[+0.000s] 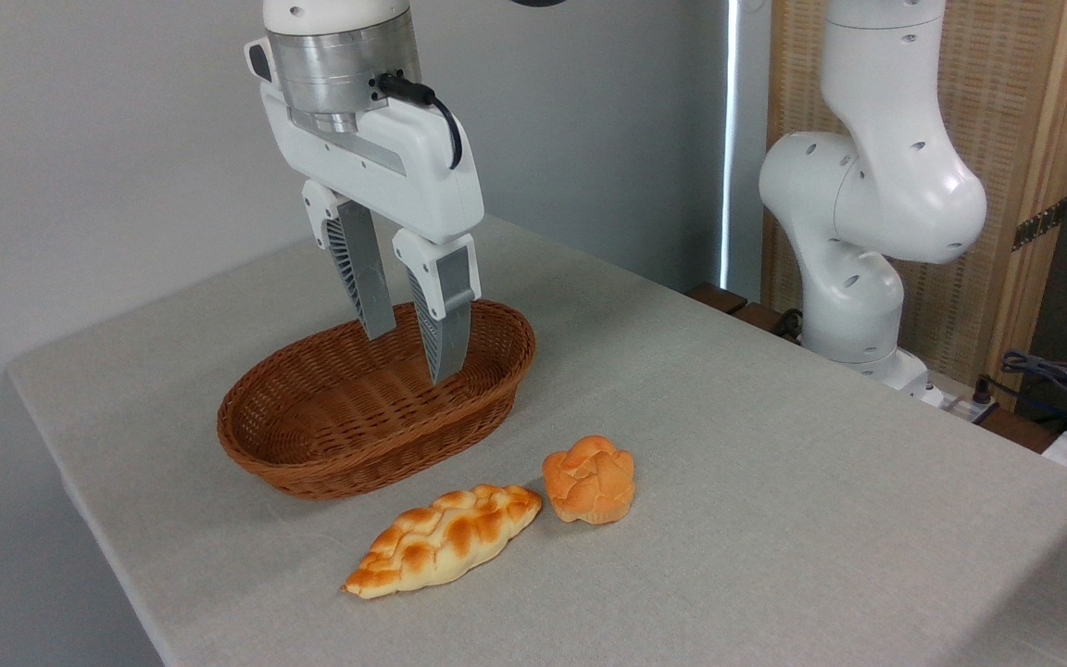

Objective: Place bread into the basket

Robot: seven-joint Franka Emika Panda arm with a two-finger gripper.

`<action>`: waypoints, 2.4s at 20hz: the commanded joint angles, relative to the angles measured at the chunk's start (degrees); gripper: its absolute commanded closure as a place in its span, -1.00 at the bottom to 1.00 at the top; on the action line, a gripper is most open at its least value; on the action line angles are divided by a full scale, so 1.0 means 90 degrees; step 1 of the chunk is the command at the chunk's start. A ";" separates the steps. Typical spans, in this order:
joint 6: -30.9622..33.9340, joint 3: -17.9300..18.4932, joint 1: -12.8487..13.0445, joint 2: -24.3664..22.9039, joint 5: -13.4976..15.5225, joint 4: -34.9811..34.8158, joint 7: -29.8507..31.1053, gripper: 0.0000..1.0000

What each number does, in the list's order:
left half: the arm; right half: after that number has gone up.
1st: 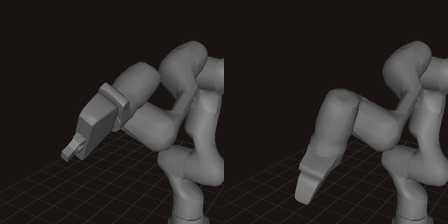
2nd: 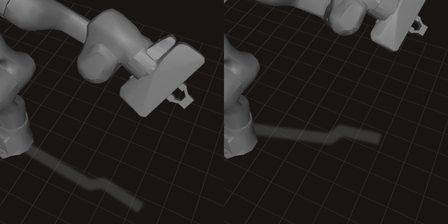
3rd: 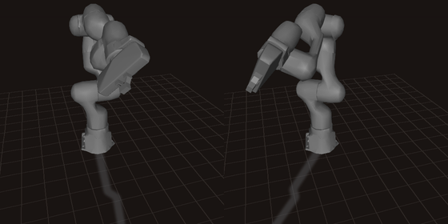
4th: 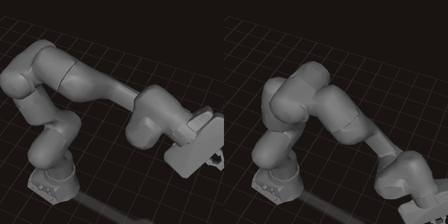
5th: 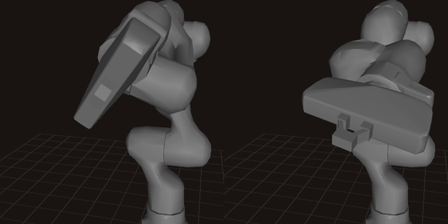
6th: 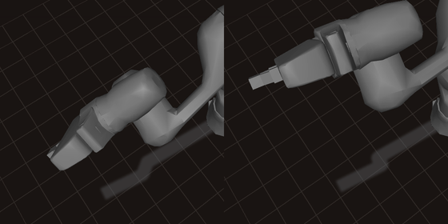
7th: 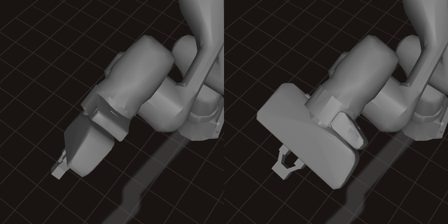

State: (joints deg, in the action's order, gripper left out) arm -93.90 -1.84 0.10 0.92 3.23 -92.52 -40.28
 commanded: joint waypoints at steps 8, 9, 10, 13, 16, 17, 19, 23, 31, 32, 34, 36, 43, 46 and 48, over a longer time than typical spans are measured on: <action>0.0042 0.0039 -0.0001 -0.0073 0.0032 -0.0120 -0.0125 -1.00; 0.0033 0.0029 -0.0001 -0.0073 0.0032 -0.0120 -0.0134 -1.00; 0.0033 0.0029 -0.0001 -0.0073 0.0032 -0.0130 -0.0134 -1.00; 0.0033 0.0048 -0.0001 -0.0083 0.0032 -0.0140 -0.0134 -1.00; 0.0033 0.0048 -0.0001 -0.0093 0.0022 -0.0140 -0.0193 -1.00; 0.0033 0.0048 -0.0001 -0.0093 0.0022 -0.0140 -0.0193 -1.00; 0.0042 0.0058 -0.0001 -0.0083 0.0022 -0.0140 -0.0203 -1.00; 0.0033 0.0048 -0.0001 -0.0093 0.0022 -0.0140 -0.0222 -1.00; -0.1273 0.0078 -0.0011 -0.1018 0.0032 -0.1572 -0.0466 -1.00; -0.1537 0.0165 -0.0011 -0.1214 0.0032 -0.1846 -0.0582 -1.00; -0.1831 0.0302 -0.0001 -0.1449 0.0032 -0.2247 -0.1069 -1.00; -0.2173 0.0507 -0.0011 -0.1460 0.0032 -0.2453 -0.1539 -1.00; -0.3295 0.0644 0.0008 -0.1450 0.0031 -0.3516 -0.2019 -1.00; -0.3863 0.0644 0.0018 -0.1411 0.0032 -0.4016 -0.2019 -1.00; -0.3912 0.0644 0.0009 -0.1343 0.0041 -0.4026 -0.2019 -1.00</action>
State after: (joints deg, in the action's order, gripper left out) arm -126.97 3.51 -0.14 -10.75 3.22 -126.93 -57.32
